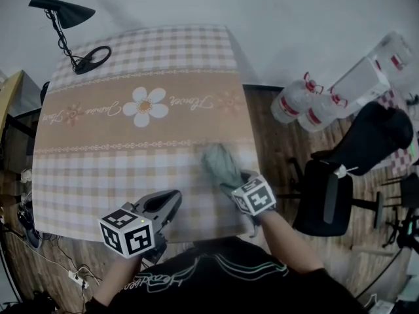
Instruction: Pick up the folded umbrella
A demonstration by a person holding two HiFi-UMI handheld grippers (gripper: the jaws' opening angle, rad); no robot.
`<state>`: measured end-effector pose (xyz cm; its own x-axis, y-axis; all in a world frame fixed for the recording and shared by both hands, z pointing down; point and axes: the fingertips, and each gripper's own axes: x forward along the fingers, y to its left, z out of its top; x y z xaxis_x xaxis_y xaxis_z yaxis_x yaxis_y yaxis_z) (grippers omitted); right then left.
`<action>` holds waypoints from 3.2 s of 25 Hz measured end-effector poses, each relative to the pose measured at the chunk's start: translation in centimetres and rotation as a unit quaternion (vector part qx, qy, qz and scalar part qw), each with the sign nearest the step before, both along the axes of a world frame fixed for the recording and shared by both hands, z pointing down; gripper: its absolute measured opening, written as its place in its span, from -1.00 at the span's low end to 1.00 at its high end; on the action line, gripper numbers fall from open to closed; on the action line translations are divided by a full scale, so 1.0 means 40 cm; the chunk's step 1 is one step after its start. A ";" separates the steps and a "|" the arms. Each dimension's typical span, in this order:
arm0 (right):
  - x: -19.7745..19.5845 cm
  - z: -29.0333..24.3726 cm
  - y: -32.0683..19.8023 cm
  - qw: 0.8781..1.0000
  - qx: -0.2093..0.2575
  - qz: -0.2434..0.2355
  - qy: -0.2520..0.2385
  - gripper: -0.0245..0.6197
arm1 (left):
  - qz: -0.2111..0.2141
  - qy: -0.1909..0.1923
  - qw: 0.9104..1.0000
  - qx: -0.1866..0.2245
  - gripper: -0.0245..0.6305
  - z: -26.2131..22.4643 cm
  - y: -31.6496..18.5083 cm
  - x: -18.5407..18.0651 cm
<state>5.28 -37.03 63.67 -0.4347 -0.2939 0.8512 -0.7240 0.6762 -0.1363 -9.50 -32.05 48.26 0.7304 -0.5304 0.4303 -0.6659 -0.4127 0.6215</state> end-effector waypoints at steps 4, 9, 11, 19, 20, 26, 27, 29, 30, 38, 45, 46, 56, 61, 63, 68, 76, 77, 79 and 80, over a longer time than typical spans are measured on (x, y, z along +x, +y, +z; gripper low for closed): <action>0.001 -0.001 0.001 1.000 -0.005 0.005 -0.012 -0.04 | -0.004 -0.005 1.000 0.001 -0.93 -0.002 0.019 -0.013; 0.009 -0.008 0.004 1.000 -0.010 0.014 -0.012 -0.05 | -0.008 -0.011 1.000 0.003 -0.93 -0.013 0.043 -0.025; 0.011 -0.010 0.008 1.000 -0.007 0.019 -0.015 -0.05 | -0.011 -0.014 1.000 0.005 -0.93 -0.017 0.052 -0.032; 0.030 -0.074 0.020 0.997 0.035 0.053 -0.032 -0.06 | -0.014 -0.018 1.000 0.014 -0.93 -0.037 0.097 -0.041; 0.031 -0.086 0.022 0.997 0.040 0.058 -0.036 -0.06 | -0.014 -0.018 1.000 0.015 -0.93 -0.038 0.103 -0.041; 0.013 -0.161 0.060 0.991 0.064 0.076 -0.084 -0.06 | -0.012 -0.011 1.000 0.025 -0.93 -0.060 0.137 -0.040; 0.009 -0.177 0.067 0.990 0.071 0.077 -0.089 -0.06 | -0.011 -0.009 0.999 0.029 -0.93 -0.068 0.142 -0.039; 0.002 -0.213 0.080 0.988 0.086 0.078 -0.102 -0.06 | -0.011 -0.007 0.999 0.037 -0.93 -0.083 0.151 -0.040; -0.003 -0.233 0.086 0.986 0.094 0.078 -0.111 -0.06 | -0.012 -0.005 0.999 0.041 -0.93 -0.090 0.155 -0.043; -0.050 -0.421 0.147 0.969 0.166 0.069 -0.168 -0.06 | -0.015 0.008 0.997 0.079 -0.93 -0.164 0.185 -0.067; -0.061 -0.579 0.217 0.952 0.218 0.046 -0.211 -0.06 | -0.008 0.012 0.992 0.121 -0.93 -0.251 0.214 -0.043; -0.065 -0.602 0.226 0.949 0.226 0.044 -0.214 -0.06 | -0.006 0.013 0.991 0.130 -0.93 -0.267 0.217 -0.045; -0.110 -0.761 0.306 0.925 0.267 0.029 -0.270 -0.06 | 0.009 0.022 0.982 0.189 -0.93 -0.395 0.266 -0.054; -0.112 -0.792 0.328 0.919 0.269 0.024 -0.288 -0.06 | 0.007 0.018 0.979 0.203 -0.93 -0.425 0.285 -0.056; -0.112 -0.803 0.334 0.917 0.269 0.024 -0.294 -0.06 | 0.006 0.017 0.978 0.209 -0.93 -0.438 0.291 -0.058; -0.081 -0.824 0.334 0.911 0.273 0.020 -0.307 -0.06 | 0.005 0.009 0.975 0.223 -0.93 -0.463 0.291 -0.036; -0.109 -0.851 0.346 0.907 0.283 0.014 -0.310 -0.06 | 0.009 0.000 0.972 0.234 -0.93 -0.486 0.305 -0.059; -0.111 -0.850 0.345 0.908 0.283 0.013 -0.309 -0.06 | 0.010 0.000 0.972 0.235 -0.93 -0.487 0.304 -0.059; -0.113 -0.849 0.342 0.908 0.282 0.013 -0.309 -0.06 | 0.012 0.000 0.972 0.236 -0.93 -0.487 0.300 -0.059; -0.115 -0.849 0.340 0.908 0.282 0.013 -0.309 -0.06 | 0.011 0.000 0.972 0.234 -0.93 -0.486 0.298 -0.060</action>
